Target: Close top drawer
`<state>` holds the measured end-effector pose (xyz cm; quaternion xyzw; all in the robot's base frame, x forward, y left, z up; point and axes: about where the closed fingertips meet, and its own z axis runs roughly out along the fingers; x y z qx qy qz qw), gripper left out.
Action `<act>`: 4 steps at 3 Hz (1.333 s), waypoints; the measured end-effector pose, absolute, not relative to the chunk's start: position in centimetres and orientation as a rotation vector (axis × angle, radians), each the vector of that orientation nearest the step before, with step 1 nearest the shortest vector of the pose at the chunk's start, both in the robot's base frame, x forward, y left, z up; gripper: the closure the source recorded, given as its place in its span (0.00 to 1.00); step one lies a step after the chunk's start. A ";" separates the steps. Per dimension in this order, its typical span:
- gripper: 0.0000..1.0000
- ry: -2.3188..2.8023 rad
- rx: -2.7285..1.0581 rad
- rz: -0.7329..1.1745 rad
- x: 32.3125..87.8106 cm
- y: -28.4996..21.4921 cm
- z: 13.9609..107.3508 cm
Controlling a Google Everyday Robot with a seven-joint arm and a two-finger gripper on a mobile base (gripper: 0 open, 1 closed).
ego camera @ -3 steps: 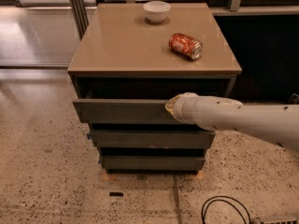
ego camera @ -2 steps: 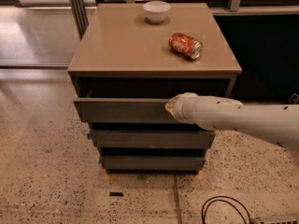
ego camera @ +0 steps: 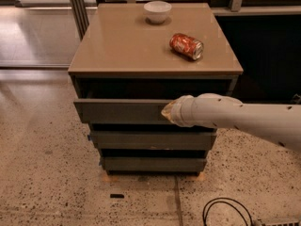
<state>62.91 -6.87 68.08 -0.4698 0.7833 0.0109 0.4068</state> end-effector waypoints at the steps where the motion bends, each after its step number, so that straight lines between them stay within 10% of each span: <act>1: 1.00 2.005 -1.181 0.062 62.9 -6.5 67.3; 4: 1.00 1.945 -1.121 -0.134 67.6 -9.1 69.7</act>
Offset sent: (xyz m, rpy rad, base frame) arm 0.0415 -0.0096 -0.0020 -0.0332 -0.1012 -0.0835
